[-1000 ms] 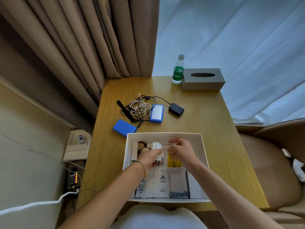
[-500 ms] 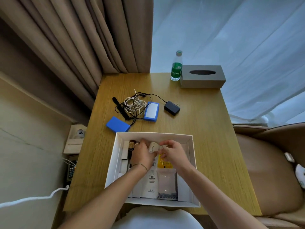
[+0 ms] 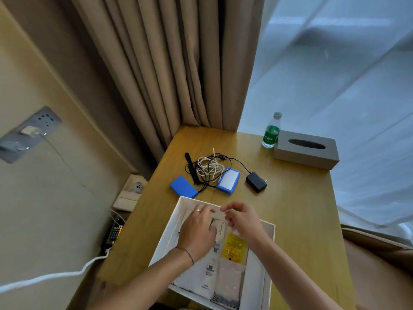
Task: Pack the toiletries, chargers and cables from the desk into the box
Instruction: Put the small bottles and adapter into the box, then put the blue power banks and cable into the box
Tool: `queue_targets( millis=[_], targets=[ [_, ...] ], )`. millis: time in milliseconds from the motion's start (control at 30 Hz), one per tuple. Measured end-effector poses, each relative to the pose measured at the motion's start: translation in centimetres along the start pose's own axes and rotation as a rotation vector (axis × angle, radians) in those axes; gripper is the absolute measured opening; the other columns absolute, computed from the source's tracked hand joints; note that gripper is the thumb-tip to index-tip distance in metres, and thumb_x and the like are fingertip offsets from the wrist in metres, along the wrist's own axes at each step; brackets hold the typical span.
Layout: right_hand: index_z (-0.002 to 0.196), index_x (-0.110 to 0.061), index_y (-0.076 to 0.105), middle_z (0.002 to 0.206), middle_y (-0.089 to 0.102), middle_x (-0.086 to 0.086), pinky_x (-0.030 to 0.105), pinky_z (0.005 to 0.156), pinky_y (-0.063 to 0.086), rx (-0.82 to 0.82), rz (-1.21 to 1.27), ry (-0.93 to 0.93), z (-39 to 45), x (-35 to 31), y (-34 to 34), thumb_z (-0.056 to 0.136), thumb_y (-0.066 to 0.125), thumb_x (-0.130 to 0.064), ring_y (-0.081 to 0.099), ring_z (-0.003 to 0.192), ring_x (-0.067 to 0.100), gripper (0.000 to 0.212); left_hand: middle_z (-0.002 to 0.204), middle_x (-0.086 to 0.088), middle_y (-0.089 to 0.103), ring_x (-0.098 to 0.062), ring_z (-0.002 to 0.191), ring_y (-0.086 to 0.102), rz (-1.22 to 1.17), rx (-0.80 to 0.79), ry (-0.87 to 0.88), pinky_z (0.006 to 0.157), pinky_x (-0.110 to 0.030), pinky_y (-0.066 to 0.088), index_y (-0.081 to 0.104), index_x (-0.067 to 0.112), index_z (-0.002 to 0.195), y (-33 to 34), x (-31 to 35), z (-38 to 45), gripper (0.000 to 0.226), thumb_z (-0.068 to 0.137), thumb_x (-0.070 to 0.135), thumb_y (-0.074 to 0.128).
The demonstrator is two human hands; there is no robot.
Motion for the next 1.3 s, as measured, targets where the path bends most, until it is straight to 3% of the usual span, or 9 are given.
queue_targets(
  millis=[200, 400, 533, 700, 833, 933, 1067, 1200, 1300],
  targets=[
    [0.083, -0.012, 0.073, 0.066, 0.062, 0.0, 0.018, 0.049, 0.042, 0.03, -0.005, -0.097, 2.5, -4.4, 0.6, 0.088, 0.05, 0.004, 0.053, 0.057, 0.011, 0.029, 0.112, 0.01, 0.053, -0.004, 0.099, 0.052, -0.083, 0.092, 0.083, 0.078, -0.028, 0.052, 0.056, 0.026, 0.117, -4.2, -0.6, 2.8, 0.032, 0.087, 0.015, 0.056],
    [0.086, 0.0, 0.074, 0.059, 0.06, -0.002, 0.014, 0.043, 0.039, 0.065, 0.06, -0.078, 5.1, -7.0, 1.6, 0.088, 0.048, 0.009, 0.05, 0.045, 0.004, 0.027, 0.101, 0.016, 0.054, 0.002, 0.093, 0.054, -0.123, 0.11, 0.138, 0.076, -0.019, 0.048, 0.063, 0.026, 0.101, -7.7, -2.6, 8.5, 0.02, 0.092, 0.01, 0.055],
    [0.083, -0.003, 0.072, 0.068, 0.064, 0.002, 0.013, 0.045, 0.043, 0.108, 0.053, -0.028, 7.0, -7.6, 2.6, 0.09, 0.048, 0.009, 0.053, 0.045, 0.0, 0.028, 0.102, 0.014, 0.058, -0.003, 0.094, 0.057, -0.064, -0.002, 0.135, 0.076, -0.027, 0.054, 0.063, 0.026, 0.103, -8.8, -5.1, 12.4, 0.025, 0.093, 0.007, 0.051],
    [0.088, -0.007, 0.072, 0.08, 0.069, 0.004, 0.014, 0.047, 0.046, 0.14, 0.054, 0.04, 9.0, -7.3, 3.8, 0.093, 0.047, 0.004, 0.057, 0.058, 0.007, 0.029, 0.113, 0.007, 0.057, -0.014, 0.106, 0.053, 0.213, -0.269, 0.124, 0.077, -0.025, 0.046, 0.061, 0.029, 0.115, -6.5, -9.6, 15.9, 0.049, 0.082, -0.004, 0.048],
    [0.086, -0.005, 0.073, 0.076, 0.065, 0.007, 0.013, 0.045, 0.043, 0.172, 0.083, 0.068, 9.7, -6.8, 4.5, 0.091, 0.046, 0.007, 0.052, 0.045, -0.001, 0.03, 0.132, -0.001, 0.049, -0.022, 0.122, 0.044, 0.553, -0.48, 0.269, 0.094, -0.035, 0.044, 0.047, 0.031, 0.134, -3.2, -12.3, 17.2, 0.062, 0.08, 0.011, 0.069],
    [0.089, -0.003, 0.073, 0.072, 0.064, 0.007, 0.014, 0.047, 0.042, 0.176, 0.062, 0.083, 9.5, -6.3, 4.8, 0.092, 0.047, 0.006, 0.052, 0.049, 0.003, 0.028, 0.148, -0.011, 0.037, -0.03, 0.139, 0.032, 0.723, -0.566, 0.378, 0.109, -0.045, 0.037, 0.034, 0.026, 0.148, -1.0, -13.7, 17.7, 0.081, 0.078, 0.015, 0.074],
    [0.091, -0.004, 0.074, 0.069, 0.065, 0.001, 0.019, 0.052, 0.044, 0.214, 0.029, 0.097, 8.9, -5.7, 4.6, 0.093, 0.049, 0.002, 0.055, 0.058, 0.009, 0.025, 0.151, -0.015, 0.037, -0.032, 0.14, 0.032, 0.809, -0.578, 0.484, 0.114, -0.049, 0.029, 0.032, 0.023, 0.149, 1.1, -14.5, 17.7, 0.08, 0.08, 0.017, 0.072],
    [0.089, -0.006, 0.075, 0.066, 0.067, -0.001, 0.021, 0.055, 0.044, 0.225, 0.052, 0.105, 8.1, -5.1, 4.4, 0.093, 0.051, 0.001, 0.056, 0.057, 0.009, 0.025, 0.143, -0.013, 0.046, -0.031, 0.132, 0.041, 0.831, -0.515, 0.54, 0.109, -0.048, 0.032, 0.039, 0.021, 0.142, 1.6, -14.9, 17.9, 0.064, 0.085, 0.018, 0.067],
    [0.089, -0.009, 0.075, 0.069, 0.069, 0.0, 0.023, 0.057, 0.046, 0.225, 0.053, 0.097, 7.7, -4.7, 4.4, 0.094, 0.052, -0.001, 0.058, 0.058, 0.009, 0.025, 0.143, -0.007, 0.045, -0.026, 0.133, 0.041, 0.747, -0.475, 0.549, 0.11, -0.045, 0.034, 0.037, 0.022, 0.143, 1.0, -15.1, 17.8, 0.069, 0.083, 0.023, 0.071]
  ],
)
Point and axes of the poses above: each hand's wrist, its own z-axis towards the middle knuckle, its own y-axis out of the palm, x = y × z, the point moved 4 cm from there along z, towards the middle knuckle
